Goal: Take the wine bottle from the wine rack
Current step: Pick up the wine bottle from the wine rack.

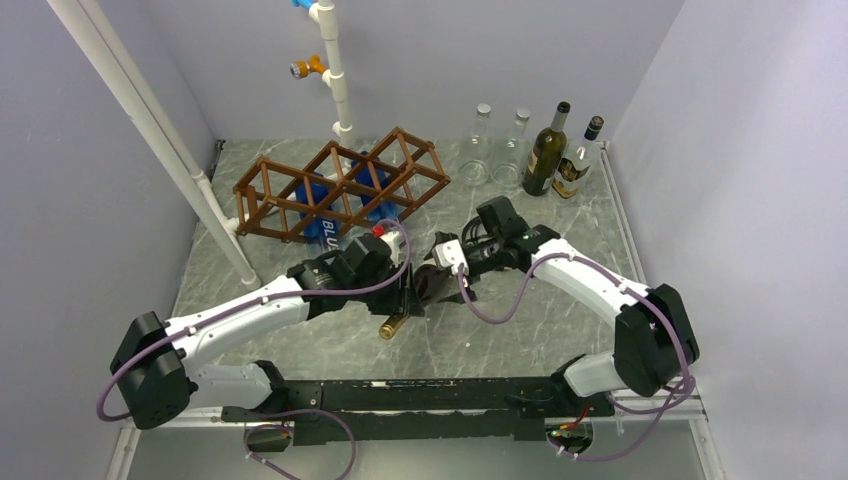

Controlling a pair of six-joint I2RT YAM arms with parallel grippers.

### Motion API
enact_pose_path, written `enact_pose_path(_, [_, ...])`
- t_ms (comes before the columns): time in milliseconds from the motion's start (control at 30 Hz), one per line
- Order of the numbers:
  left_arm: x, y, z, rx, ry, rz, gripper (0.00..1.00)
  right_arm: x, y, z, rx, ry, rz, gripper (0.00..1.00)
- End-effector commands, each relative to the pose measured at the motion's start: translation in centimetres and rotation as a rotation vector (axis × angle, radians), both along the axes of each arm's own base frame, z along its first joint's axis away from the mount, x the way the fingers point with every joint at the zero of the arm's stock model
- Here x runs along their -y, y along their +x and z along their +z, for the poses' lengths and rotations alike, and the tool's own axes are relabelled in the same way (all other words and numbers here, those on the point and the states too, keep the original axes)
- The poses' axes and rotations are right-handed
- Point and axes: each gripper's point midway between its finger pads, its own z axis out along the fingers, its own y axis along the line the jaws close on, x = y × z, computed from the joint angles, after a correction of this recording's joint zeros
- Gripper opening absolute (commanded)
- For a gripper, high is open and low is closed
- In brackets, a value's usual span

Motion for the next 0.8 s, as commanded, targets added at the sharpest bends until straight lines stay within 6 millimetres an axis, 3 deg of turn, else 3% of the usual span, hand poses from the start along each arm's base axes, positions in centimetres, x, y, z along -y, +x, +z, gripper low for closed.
enact_pose_path(0, [4.9,2.9,10.6,0.236,-0.328,-0.056,0.0,-1.5,0.2,-0.2,0.054,0.061,0.027,1.0])
enact_pose_path(533, [5.5,2.9,11.0,0.211,-0.373,-0.058,0.0,-3.6,0.0,-5.0,0.124,0.004,-0.006,0.98])
enact_pose_path(633, [5.4,2.8,11.1,0.206,-0.385,-0.057,0.0,-3.4,0.3,-5.7,0.154,-0.001,-0.017,0.95])
enact_pose_path(767, [5.0,2.8,11.2,0.201,-0.4,-0.042,0.0,-3.1,0.8,-5.9,0.175,-0.018,-0.035,0.79])
